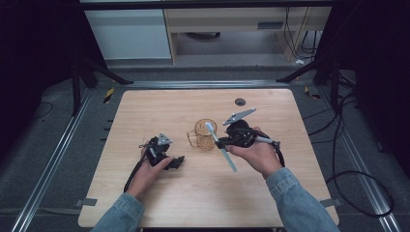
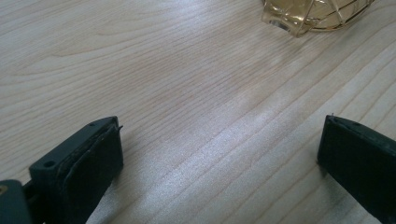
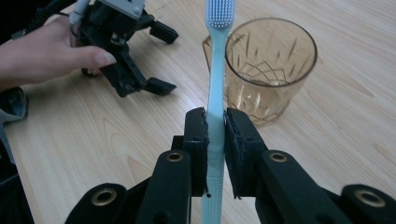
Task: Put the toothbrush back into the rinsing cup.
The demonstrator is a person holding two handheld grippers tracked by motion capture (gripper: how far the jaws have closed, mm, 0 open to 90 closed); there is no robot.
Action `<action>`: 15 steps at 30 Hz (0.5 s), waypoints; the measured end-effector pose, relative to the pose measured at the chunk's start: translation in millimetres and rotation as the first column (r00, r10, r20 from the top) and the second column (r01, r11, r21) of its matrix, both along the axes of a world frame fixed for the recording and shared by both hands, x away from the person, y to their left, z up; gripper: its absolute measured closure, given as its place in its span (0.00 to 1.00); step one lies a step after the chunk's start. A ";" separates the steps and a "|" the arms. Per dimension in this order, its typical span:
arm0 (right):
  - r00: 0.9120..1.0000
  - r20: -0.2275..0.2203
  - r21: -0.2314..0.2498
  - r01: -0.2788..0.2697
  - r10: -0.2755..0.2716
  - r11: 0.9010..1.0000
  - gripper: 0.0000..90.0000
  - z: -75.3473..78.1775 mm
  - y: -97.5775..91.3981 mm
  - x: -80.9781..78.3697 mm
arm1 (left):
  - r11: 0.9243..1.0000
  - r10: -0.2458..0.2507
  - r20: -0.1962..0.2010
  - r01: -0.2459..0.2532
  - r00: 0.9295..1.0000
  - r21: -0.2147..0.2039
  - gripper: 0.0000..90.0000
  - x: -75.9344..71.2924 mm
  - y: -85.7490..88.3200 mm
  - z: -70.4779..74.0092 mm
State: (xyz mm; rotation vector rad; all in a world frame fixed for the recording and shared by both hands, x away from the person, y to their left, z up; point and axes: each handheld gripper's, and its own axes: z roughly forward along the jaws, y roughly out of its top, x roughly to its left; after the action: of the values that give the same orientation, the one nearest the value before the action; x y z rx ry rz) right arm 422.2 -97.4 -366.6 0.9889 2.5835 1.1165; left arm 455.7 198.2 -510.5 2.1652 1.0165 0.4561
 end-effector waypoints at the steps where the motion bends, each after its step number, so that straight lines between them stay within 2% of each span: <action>1: 1.000 0.007 0.011 -0.002 0.002 1.000 0.88 0.6 5.4 -0.7 | 1.000 0.002 0.000 -0.002 1.000 0.000 0.00 -0.2 -0.1 0.0; 8: 1.000 0.014 0.030 -0.012 0.011 0.999 0.88 -2.1 20.7 2.1 | 1.000 0.002 0.000 -0.002 1.000 -0.001 0.00 -0.2 -0.1 0.0; 15: 1.000 0.017 0.069 -0.024 0.023 0.997 0.88 -4.4 41.3 4.4 | 1.000 0.000 -0.002 0.000 1.000 0.002 0.00 -0.4 0.3 0.2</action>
State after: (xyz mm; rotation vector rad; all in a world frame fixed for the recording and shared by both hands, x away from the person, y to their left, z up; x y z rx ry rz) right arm 426.6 -56.1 -371.0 0.9630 2.5663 1.2221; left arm 455.3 198.5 -510.3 2.1679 1.0175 0.4548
